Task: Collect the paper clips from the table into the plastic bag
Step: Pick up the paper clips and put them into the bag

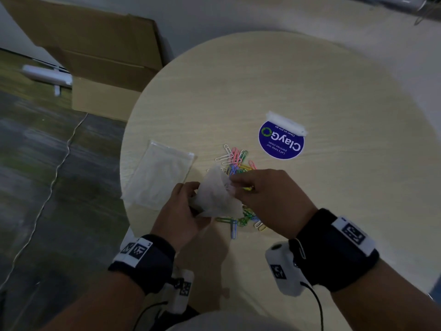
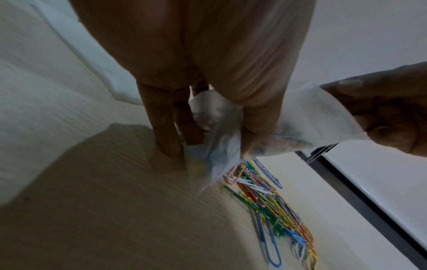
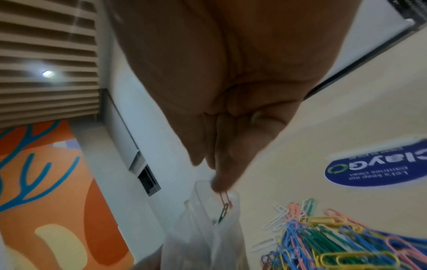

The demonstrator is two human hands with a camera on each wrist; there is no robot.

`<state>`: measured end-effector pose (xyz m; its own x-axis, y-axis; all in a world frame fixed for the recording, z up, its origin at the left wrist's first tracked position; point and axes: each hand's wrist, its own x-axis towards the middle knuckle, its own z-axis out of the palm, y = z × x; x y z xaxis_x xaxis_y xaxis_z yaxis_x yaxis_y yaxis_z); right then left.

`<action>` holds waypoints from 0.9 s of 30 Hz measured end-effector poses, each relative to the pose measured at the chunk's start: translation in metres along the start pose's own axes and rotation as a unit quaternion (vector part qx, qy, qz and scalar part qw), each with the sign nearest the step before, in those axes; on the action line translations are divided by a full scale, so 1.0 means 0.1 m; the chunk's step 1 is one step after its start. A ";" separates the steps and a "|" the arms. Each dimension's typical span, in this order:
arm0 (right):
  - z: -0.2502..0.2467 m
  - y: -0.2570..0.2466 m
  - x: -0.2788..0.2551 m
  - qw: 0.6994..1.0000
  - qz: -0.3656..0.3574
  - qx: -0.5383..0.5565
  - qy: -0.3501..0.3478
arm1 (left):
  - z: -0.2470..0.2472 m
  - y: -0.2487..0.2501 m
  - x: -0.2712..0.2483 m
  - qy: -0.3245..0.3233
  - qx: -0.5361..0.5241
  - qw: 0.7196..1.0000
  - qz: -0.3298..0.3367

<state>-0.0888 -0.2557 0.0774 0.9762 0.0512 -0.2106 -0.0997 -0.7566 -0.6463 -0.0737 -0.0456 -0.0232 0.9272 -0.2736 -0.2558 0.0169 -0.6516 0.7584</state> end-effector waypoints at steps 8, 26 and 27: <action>-0.11 0.68 -0.18 0.977 0.160 0.099 0.096 | -0.02 -0.09 -0.08 -0.022 -0.146 0.989 -0.003; 0.47 0.93 0.07 0.971 0.210 -0.106 0.038 | -0.07 -0.12 -0.07 -0.034 -0.115 0.992 -0.023; 0.48 0.93 0.08 0.973 0.208 -0.099 0.036 | -0.06 -0.11 -0.06 -0.037 -0.110 0.993 -0.020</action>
<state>-0.0995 -0.2938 -0.0197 0.8711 -0.3258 -0.3674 -0.4564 -0.8132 -0.3612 -0.0771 -0.0325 -0.0259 0.8944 -0.3066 -0.3258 0.1429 -0.4942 0.8575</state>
